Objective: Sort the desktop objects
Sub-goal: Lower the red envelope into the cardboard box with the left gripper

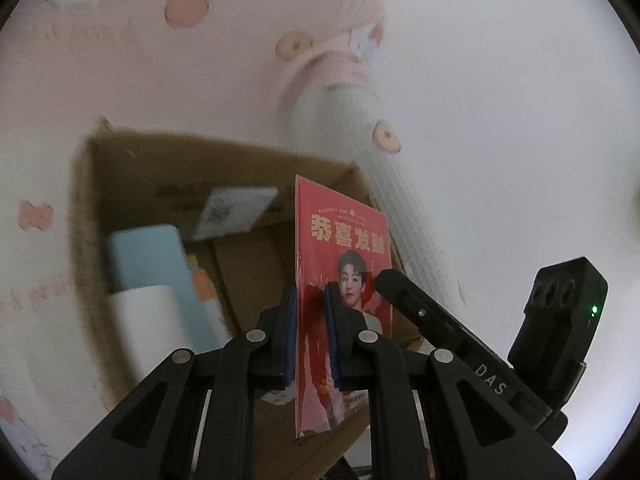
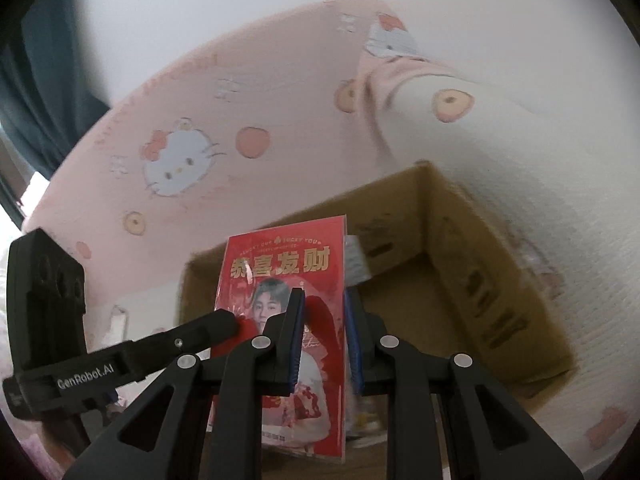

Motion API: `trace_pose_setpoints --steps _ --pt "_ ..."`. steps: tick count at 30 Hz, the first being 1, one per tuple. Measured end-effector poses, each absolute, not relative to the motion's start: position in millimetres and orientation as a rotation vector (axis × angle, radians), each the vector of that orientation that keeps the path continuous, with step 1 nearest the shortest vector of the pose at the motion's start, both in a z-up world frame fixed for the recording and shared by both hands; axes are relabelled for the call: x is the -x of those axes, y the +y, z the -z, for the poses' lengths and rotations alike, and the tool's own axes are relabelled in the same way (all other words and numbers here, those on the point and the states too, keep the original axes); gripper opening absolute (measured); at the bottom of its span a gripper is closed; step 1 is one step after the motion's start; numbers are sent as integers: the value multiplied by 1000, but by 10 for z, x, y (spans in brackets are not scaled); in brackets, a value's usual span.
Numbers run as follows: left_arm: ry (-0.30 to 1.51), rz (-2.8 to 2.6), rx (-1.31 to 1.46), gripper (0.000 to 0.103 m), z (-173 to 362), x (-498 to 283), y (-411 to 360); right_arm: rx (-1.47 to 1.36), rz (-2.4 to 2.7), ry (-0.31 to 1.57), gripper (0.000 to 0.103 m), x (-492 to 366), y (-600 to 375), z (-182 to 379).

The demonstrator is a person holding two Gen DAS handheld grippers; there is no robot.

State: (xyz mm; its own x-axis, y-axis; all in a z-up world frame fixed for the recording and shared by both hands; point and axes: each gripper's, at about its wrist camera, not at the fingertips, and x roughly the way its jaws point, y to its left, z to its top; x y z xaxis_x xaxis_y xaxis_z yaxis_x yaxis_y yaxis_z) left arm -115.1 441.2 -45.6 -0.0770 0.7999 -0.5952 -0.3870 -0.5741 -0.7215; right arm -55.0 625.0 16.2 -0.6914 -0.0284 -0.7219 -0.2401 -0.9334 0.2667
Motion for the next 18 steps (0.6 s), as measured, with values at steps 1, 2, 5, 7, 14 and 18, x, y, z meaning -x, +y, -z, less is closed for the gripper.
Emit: trace_pose_setpoints --steps 1,2,5,7,14,18 --pt "-490 -1758 1374 15 511 1165 4486 1190 -2725 528 17 556 6317 -141" --pt "-492 -1745 1393 15 545 1153 4541 1213 -2710 540 17 571 6404 -107" --pt "-503 -1716 1450 15 685 1180 4712 1269 -2674 554 17 617 6596 -13" --pt "-507 -1700 1503 15 805 1194 4827 1305 -2652 535 17 652 6688 59" --pt "-505 -1697 1592 15 1041 1281 5081 1448 -2567 525 17 818 6959 324" --pt "-525 -1682 1653 17 1095 1332 5138 1490 -2553 485 17 937 7018 357"
